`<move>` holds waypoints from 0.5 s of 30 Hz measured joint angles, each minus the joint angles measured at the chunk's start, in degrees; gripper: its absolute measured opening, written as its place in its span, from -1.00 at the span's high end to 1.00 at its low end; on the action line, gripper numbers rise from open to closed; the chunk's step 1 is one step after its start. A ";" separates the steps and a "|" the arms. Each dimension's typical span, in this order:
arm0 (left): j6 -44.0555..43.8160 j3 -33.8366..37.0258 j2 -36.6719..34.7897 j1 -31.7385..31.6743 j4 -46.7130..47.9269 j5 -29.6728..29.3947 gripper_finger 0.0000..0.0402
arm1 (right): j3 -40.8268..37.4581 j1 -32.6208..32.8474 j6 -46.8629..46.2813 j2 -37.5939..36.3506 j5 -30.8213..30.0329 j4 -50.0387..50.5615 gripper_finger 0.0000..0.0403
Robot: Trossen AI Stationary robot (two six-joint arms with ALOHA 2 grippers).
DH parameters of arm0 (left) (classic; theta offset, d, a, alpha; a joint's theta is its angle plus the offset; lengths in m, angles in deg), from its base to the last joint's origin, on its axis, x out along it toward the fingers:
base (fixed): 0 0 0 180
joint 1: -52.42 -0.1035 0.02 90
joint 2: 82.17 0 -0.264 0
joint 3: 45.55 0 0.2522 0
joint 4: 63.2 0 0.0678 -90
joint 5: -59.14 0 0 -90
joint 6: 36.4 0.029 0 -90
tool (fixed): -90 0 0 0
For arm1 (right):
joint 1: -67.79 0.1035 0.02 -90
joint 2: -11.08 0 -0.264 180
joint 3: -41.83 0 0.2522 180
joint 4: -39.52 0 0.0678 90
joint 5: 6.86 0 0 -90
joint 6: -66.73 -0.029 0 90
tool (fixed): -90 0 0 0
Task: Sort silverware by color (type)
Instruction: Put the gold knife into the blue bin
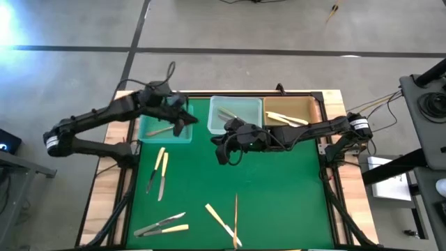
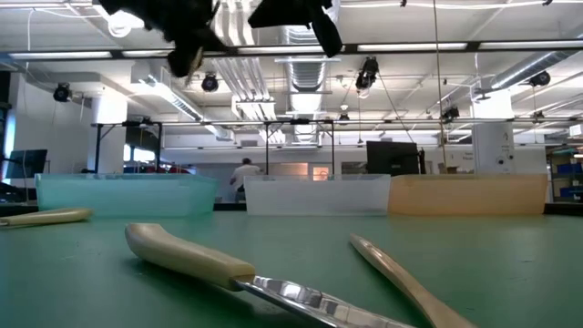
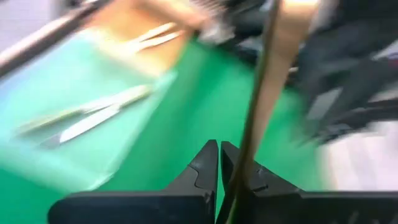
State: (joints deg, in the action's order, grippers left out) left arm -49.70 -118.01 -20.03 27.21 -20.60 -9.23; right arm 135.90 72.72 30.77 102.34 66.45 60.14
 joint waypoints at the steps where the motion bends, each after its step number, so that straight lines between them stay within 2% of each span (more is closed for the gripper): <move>1: 2.07 0.00 -0.87 -1.75 4.07 -2.52 1.00 | 0.00 0.00 -0.07 -0.05 0.00 1.36 0.94; 4: 9.01 0.54 -2.56 -6.83 15.69 -12.56 1.00 | 0.00 0.02 -0.72 -0.05 0.19 6.16 0.94; 7: 16.22 2.28 -2.88 -11.06 20.76 -19.79 1.00 | 0.00 0.04 -4.05 -0.05 0.13 12.31 0.94; 15: 23.13 7.22 -1.28 -18.79 21.22 -20.05 0.95 | 0.00 0.07 -8.74 -0.05 0.45 27.95 0.94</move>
State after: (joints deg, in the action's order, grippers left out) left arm -26.57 -110.79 -21.31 8.42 0.62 -29.27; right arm 135.90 72.78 22.03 102.30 66.91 88.09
